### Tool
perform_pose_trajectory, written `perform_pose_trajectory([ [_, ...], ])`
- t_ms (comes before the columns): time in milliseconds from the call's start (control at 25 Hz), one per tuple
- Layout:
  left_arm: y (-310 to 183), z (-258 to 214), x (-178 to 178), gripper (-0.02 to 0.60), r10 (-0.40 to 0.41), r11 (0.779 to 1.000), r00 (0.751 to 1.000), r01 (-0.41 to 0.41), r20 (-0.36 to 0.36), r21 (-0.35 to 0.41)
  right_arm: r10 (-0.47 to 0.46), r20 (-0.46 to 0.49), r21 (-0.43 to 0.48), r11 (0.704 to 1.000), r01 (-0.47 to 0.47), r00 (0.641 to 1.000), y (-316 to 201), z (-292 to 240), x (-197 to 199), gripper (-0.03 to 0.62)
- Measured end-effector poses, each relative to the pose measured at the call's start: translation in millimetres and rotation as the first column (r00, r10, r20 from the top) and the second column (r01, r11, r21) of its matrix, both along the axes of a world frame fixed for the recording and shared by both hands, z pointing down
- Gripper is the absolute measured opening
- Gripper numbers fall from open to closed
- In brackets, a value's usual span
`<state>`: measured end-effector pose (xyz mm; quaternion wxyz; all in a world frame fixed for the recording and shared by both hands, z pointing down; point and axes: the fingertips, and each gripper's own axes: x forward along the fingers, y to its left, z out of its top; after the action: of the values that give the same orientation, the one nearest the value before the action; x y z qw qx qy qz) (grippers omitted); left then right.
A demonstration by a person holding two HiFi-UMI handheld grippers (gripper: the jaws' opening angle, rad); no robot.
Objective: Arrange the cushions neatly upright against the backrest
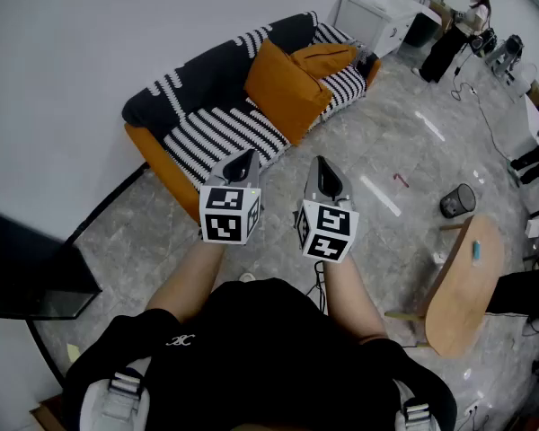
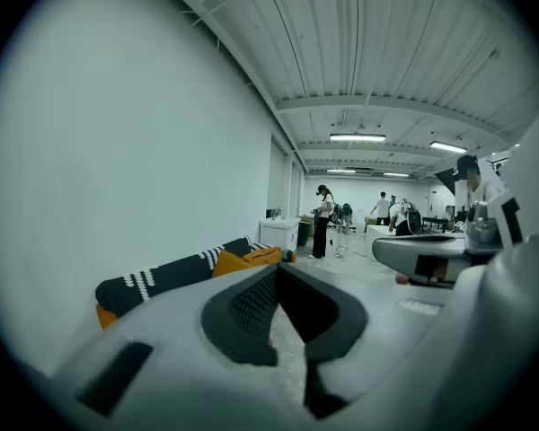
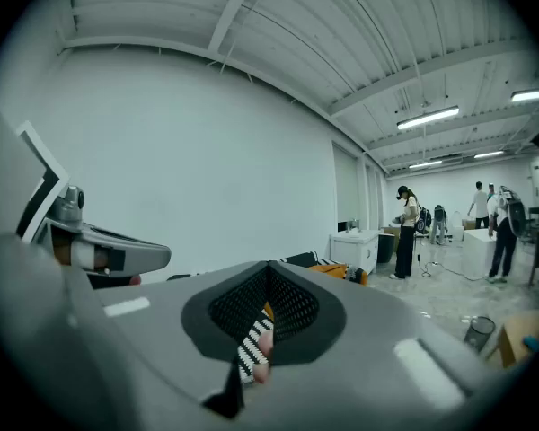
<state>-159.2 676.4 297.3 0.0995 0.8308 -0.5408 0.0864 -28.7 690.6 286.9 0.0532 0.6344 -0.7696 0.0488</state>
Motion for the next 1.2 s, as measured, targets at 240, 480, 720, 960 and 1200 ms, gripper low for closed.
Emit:
perform_pose_trajectory([
  [240,-9.4,0.7,-2.1,0.006,0.013,1.0,1.0,-0.013,0.004,-0.001,-0.015,0.017,-0.009,1.0,0.015,1.0,-10.5,0.6,-8.8,0.003],
  [480,-27.1,4.8,-9.4,0.006,0.025,1.0,1.0,-0.025,0.008,-0.008,-0.007,0.043,-0.012,1.0,0.007,0.999,-24.8,1.3,-14.7,0.005],
  [720,-49.3,10.3,-24.0,0.006,0.037,0.999,0.999,-0.037,0.0,-0.014,0.005,0.04,-0.026,1.0,-0.004,0.999,-42.8,11.7,-28.1,0.003],
  [960,-71.0,21.7,-37.7,0.006,0.075,0.997,0.997,-0.074,0.014,-0.031,0.021,0.095,-0.045,0.999,-0.016,0.995,-63.9,16.6,-44.2,0.004],
  [1200,-95.7,32.9,-58.7,0.006,0.076,0.996,0.997,-0.075,0.008,-0.049,0.038,0.08,-0.059,0.998,-0.033,0.996,-85.9,26.3,-55.5,0.004],
])
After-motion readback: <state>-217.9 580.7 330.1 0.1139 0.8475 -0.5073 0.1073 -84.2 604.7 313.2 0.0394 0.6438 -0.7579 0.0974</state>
